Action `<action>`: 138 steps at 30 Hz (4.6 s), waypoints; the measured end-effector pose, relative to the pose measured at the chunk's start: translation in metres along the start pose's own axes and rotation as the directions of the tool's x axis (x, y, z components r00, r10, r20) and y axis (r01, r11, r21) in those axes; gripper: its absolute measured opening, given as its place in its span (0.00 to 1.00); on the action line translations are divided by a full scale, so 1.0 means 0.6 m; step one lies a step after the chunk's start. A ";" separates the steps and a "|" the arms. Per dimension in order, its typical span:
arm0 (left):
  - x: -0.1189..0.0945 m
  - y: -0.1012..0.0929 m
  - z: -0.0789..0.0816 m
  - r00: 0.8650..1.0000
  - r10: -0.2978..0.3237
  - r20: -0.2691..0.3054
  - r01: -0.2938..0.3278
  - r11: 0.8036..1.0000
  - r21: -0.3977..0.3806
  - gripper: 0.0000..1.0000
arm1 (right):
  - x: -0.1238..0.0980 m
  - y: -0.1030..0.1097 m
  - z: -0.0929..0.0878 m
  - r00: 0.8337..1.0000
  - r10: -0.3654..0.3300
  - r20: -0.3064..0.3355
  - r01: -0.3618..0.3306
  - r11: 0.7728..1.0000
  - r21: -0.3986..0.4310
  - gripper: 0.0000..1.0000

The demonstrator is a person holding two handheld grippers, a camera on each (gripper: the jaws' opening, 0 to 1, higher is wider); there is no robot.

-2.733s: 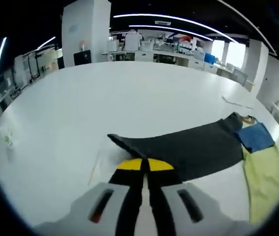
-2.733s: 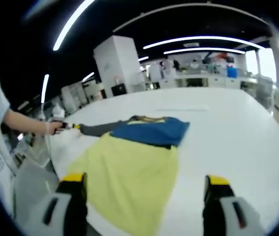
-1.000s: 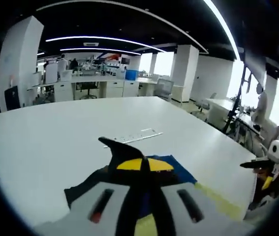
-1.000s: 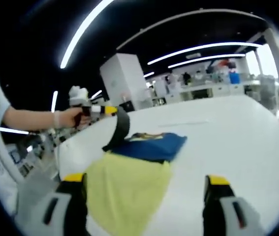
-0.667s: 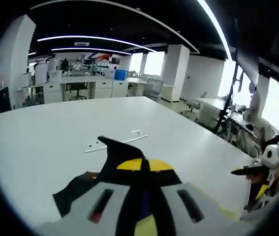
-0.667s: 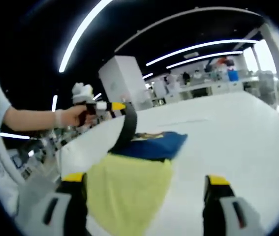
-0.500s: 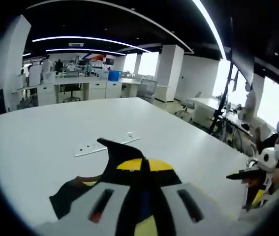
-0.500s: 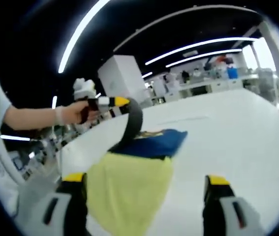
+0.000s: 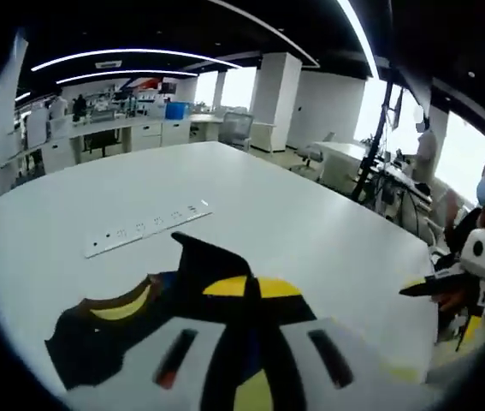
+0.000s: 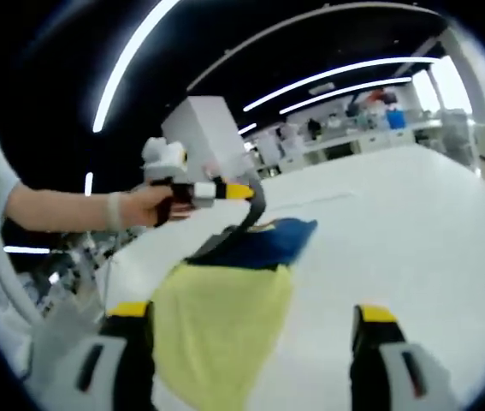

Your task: Fold the garment on the visible template until the final outline fits inside the template.

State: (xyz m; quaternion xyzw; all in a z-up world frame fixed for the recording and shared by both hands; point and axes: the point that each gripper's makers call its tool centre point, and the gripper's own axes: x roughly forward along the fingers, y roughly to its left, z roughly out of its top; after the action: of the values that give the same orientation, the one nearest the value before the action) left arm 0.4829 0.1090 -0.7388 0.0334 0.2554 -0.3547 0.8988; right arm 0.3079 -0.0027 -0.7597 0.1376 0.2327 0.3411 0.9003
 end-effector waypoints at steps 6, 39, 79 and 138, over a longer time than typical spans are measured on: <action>0.021 -0.029 -0.038 0.998 -0.026 -0.052 0.028 0.999 0.042 0.00 | 0.001 0.004 -0.009 1.000 -0.003 -0.016 0.003 1.000 0.005 0.98; -0.069 0.025 -0.072 0.997 -0.037 0.075 0.034 0.998 0.045 0.96 | 0.054 0.066 0.006 0.991 0.075 -0.109 -0.084 0.994 -0.074 0.97; -0.359 0.121 -0.195 0.971 0.211 0.111 -0.208 0.977 -0.036 0.86 | 0.051 0.072 0.003 0.979 0.084 -0.187 -0.115 0.980 -0.161 0.96; -0.280 0.260 -0.273 0.926 0.374 -0.046 -0.363 0.918 0.157 0.13 | 0.053 0.017 0.004 0.989 0.023 -0.144 -0.033 0.997 -0.068 0.96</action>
State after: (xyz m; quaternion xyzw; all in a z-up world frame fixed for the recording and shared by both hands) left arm 0.4100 0.3689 -0.8189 0.1598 0.2517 -0.1952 0.9343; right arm 0.3244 0.0263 -0.7640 0.0845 0.2824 0.3708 0.8807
